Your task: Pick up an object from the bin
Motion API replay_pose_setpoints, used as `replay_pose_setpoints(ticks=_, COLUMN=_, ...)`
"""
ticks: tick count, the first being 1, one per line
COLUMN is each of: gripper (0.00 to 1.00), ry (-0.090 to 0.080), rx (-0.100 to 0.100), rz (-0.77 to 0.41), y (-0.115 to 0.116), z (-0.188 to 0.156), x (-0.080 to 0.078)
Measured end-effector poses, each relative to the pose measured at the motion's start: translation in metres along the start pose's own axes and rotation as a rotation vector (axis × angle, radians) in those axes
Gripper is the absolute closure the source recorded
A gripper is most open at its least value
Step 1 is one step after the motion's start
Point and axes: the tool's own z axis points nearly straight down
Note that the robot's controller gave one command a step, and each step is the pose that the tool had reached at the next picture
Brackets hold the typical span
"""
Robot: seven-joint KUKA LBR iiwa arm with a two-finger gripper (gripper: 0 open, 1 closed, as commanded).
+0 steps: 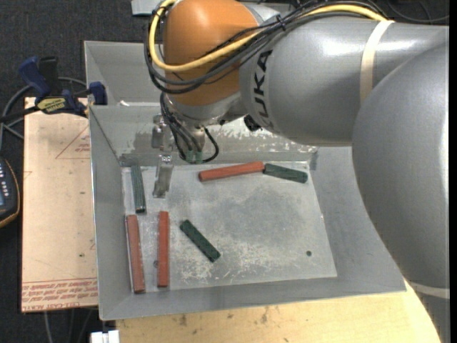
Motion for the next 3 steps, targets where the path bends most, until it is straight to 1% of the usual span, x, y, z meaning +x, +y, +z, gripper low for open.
replay_pose_setpoints(ticks=1, gripper=0.0, ry=0.003, rx=0.003, rz=-0.161, y=-0.001, z=0.066, x=-0.04)
replay_pose_setpoints(ticks=2, gripper=0.0, ry=0.005, rx=0.002, rz=-0.382, y=0.008, z=0.122, x=-0.025)
replay_pose_setpoints(ticks=3, gripper=0.0, ry=0.005, rx=0.002, rz=-0.253, y=-0.036, z=0.168, x=0.05)
